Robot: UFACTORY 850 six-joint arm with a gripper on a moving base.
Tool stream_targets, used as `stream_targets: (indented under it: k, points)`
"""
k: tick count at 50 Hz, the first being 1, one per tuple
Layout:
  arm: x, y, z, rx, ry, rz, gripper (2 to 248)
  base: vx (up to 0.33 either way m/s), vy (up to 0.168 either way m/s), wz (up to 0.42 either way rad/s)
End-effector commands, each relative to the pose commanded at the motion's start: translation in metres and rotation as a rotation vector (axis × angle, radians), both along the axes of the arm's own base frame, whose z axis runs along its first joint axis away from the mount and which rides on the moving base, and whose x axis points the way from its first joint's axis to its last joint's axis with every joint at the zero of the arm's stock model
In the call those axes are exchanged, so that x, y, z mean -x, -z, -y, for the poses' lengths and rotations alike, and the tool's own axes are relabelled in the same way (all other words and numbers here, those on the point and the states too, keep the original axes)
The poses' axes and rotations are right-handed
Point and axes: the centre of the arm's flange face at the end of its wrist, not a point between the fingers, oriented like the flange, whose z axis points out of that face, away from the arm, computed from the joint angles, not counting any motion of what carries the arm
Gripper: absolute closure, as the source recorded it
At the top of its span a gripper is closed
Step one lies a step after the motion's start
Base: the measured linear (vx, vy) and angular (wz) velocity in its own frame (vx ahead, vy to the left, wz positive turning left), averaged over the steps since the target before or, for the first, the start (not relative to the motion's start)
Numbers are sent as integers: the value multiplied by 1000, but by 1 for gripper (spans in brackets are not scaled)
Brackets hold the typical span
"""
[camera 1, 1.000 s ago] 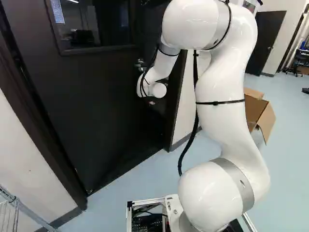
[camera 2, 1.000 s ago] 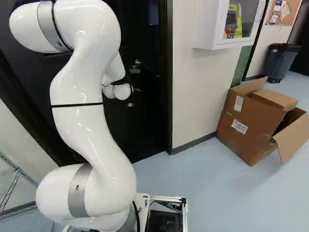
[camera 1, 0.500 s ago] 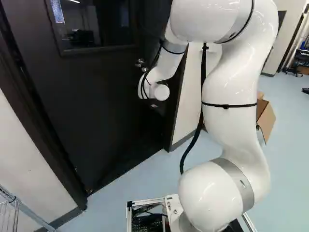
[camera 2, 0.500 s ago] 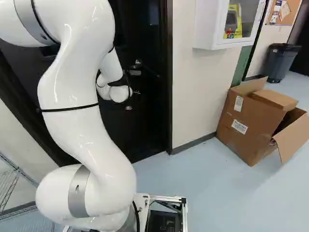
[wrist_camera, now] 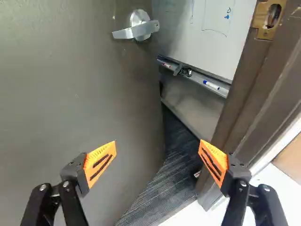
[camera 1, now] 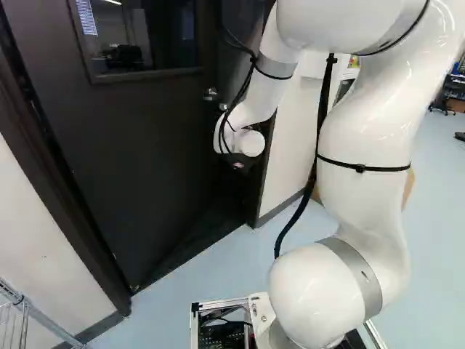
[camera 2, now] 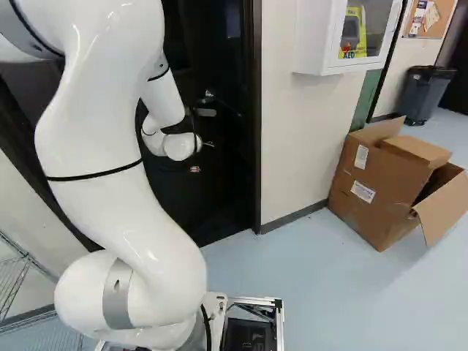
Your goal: Open the door and move inside
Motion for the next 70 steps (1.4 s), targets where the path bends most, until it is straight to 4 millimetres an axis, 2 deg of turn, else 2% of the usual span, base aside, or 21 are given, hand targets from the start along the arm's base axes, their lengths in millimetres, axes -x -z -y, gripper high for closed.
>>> stream_targets:
  k: [47, 70]
  points:
    - [91, -8, 31, 62, -87, 55, 3, 0, 0, 0]
    - [97, -8, 33, 63, -84, 55, 3, 0, 0, 0]
